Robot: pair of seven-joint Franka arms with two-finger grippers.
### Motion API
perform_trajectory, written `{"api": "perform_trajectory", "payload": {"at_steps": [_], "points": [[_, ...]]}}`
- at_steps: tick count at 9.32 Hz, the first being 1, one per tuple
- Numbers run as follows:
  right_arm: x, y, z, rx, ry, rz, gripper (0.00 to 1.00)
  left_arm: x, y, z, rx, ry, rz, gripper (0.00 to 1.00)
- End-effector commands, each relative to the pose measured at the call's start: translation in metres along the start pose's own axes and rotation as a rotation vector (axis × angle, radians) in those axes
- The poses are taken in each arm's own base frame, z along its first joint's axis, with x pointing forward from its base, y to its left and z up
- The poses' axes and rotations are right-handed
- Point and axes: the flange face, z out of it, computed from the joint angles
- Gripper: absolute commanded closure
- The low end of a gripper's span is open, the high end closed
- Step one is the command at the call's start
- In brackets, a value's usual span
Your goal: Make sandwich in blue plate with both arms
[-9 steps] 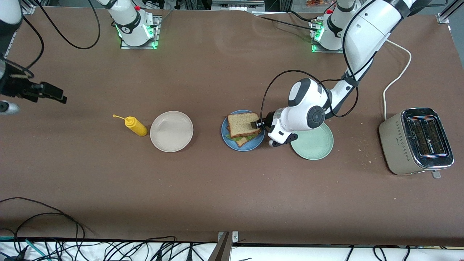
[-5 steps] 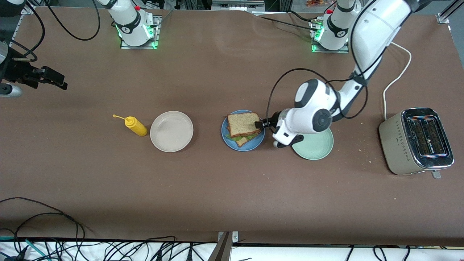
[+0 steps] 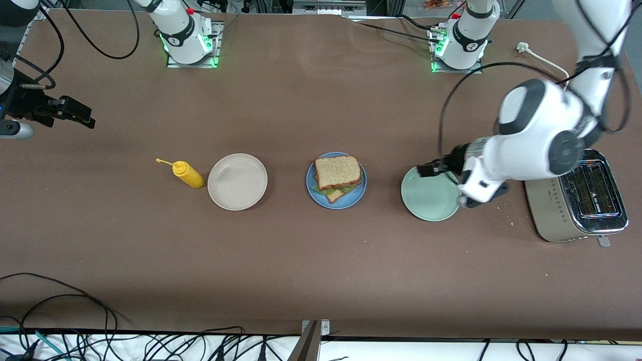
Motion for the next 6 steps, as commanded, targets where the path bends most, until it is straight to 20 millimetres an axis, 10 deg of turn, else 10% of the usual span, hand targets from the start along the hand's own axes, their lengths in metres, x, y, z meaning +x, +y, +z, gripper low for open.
{"api": "perform_trajectory", "payload": {"at_steps": [1, 6], "points": [[0.007, 0.004, -0.004, -0.011, -0.006, 0.010, 0.00, -0.008, -0.033, -0.080, 0.182, 0.154, 0.041, 0.03], [0.014, 0.000, -0.005, -0.011, 0.001, 0.010, 0.00, -0.015, -0.102, -0.165, 0.223, 0.292, 0.183, 0.00]]}}
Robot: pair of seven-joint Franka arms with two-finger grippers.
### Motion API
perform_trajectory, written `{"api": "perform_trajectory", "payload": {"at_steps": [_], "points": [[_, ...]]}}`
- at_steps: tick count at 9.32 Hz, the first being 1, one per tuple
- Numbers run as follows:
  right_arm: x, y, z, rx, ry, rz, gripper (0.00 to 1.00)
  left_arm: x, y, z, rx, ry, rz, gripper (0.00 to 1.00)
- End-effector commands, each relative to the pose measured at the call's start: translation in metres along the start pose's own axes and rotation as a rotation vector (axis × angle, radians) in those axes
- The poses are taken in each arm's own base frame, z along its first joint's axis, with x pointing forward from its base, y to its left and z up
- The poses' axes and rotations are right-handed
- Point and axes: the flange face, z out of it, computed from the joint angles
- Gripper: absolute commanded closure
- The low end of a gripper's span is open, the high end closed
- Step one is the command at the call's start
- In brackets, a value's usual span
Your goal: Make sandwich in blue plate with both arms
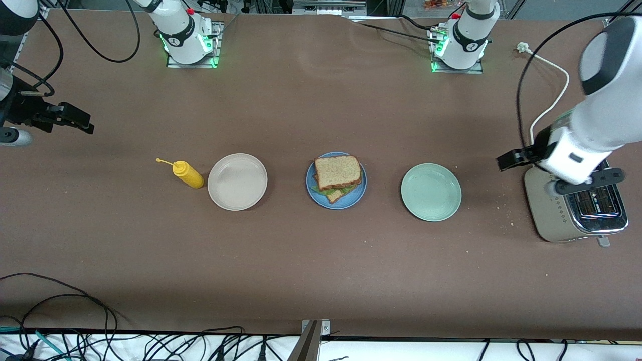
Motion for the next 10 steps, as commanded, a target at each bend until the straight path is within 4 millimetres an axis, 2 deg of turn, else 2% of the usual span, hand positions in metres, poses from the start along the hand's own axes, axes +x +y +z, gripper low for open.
{"api": "perform_trajectory", "payload": {"at_steps": [1, 4, 8, 9, 10], "points": [[0.003, 0.000, -0.007, -0.008, 0.000, 0.009, 0.00, -0.002, -0.048, -0.023, -0.115, -0.011, -0.004, 0.00], [0.003, 0.001, -0.007, -0.008, 0.000, 0.013, 0.00, -0.001, -0.056, -0.027, -0.119, -0.002, -0.012, 0.00], [0.003, 0.001, -0.007, -0.008, 0.000, 0.013, 0.00, -0.002, -0.055, -0.028, -0.117, 0.002, -0.010, 0.00], [0.003, 0.000, -0.007, -0.008, 0.000, 0.011, 0.00, -0.004, -0.050, -0.029, -0.115, 0.003, -0.004, 0.00], [0.003, 0.001, -0.007, -0.008, 0.000, 0.013, 0.00, -0.011, -0.038, -0.031, -0.098, 0.007, 0.011, 0.00]]}}
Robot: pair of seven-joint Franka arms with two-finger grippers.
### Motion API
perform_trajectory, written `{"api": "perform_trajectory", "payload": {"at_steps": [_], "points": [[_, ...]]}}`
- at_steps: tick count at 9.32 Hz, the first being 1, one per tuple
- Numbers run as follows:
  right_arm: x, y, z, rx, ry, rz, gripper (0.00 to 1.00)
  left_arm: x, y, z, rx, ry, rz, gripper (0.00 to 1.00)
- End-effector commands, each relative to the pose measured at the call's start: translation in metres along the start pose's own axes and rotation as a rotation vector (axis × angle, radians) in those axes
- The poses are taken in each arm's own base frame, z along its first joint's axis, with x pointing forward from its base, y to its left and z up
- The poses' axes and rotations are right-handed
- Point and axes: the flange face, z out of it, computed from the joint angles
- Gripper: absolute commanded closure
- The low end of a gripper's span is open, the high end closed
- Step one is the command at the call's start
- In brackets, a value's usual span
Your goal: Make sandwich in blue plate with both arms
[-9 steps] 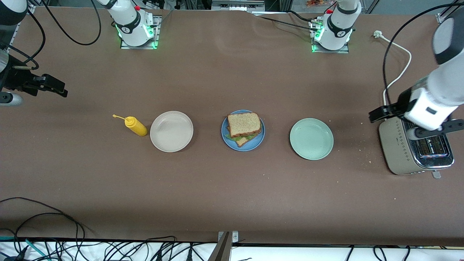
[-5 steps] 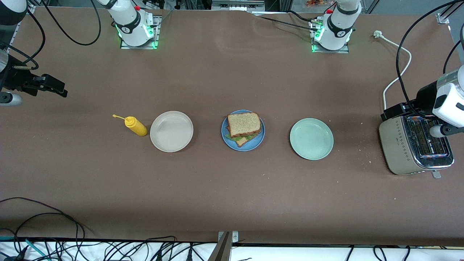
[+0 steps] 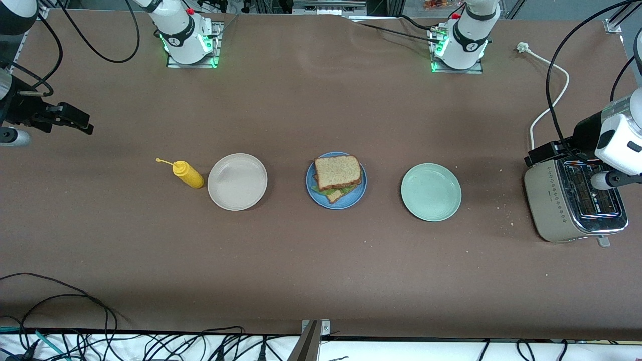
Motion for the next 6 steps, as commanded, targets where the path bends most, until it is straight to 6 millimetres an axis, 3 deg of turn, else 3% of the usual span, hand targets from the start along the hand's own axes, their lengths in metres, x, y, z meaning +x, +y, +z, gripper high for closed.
{"api": "perform_trajectory", "payload": {"at_steps": [1, 4, 6], "points": [[0.002, 0.001, -0.006, -0.008, -0.003, 0.013, 0.00, -0.019, 0.015, -0.009, 0.034, 0.013, 0.021, 0.00], [0.002, 0.001, -0.006, -0.008, -0.003, 0.013, 0.00, -0.031, 0.021, -0.011, 0.033, 0.016, 0.020, 0.00], [0.002, 0.001, -0.006, -0.008, -0.003, 0.013, 0.00, -0.033, 0.014, -0.016, 0.016, 0.020, 0.011, 0.00]]}}
